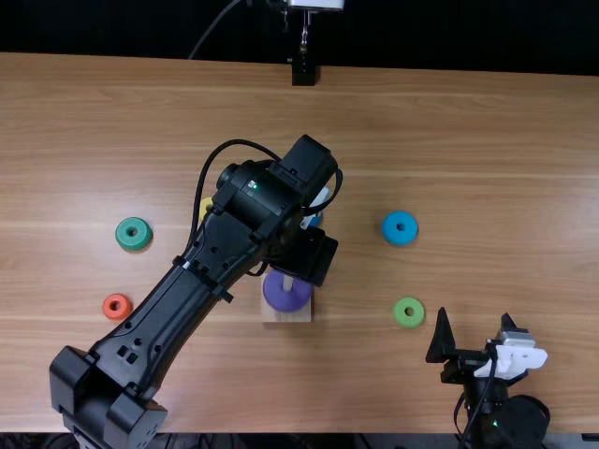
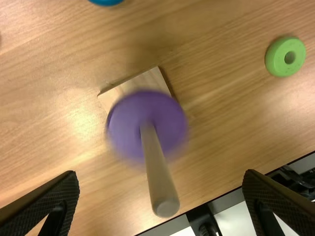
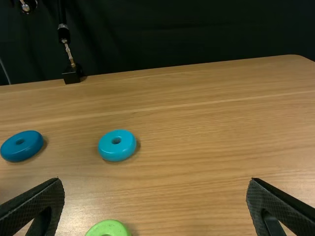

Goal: Build the Hanoi tower: stack the rings onto the peg from bottom to top in this color order: purple, dark blue, light blue, dark green, light green, yellow, orange.

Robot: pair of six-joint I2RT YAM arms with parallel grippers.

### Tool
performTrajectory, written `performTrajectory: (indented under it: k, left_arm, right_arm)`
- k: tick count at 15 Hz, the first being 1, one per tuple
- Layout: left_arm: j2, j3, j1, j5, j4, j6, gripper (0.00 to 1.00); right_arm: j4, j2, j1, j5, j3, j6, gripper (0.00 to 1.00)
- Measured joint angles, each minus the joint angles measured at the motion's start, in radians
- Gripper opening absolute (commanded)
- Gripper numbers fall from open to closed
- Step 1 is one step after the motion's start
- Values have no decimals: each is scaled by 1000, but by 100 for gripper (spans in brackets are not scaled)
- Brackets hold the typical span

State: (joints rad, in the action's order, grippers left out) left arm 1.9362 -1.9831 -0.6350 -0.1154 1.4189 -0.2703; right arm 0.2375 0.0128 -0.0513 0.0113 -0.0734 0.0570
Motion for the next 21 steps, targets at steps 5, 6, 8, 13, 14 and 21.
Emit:
performTrajectory:
  k: [5,6,8,13,14,21]
  left_arm:
    - [0,0,0,0,-13,0,100]
    - [0,0,2,0,-17,1,100]
    - [-8,0,26,1,-20,1,100]
    - [-259,145,247,7,-367,1,100]
    - [-331,227,286,7,-441,1,100]
    - [-859,925,500,5,-922,67,100]
  right_arm:
    - [0,0,0,0,0,0,100]
    - [0,0,0,0,0,0,100]
    - [0,0,0,0,0,0,100]
    - [0,0,0,0,0,0,100]
    - [0,0,0,1,0,0,100]
    - [0,0,0,0,0,0,100]
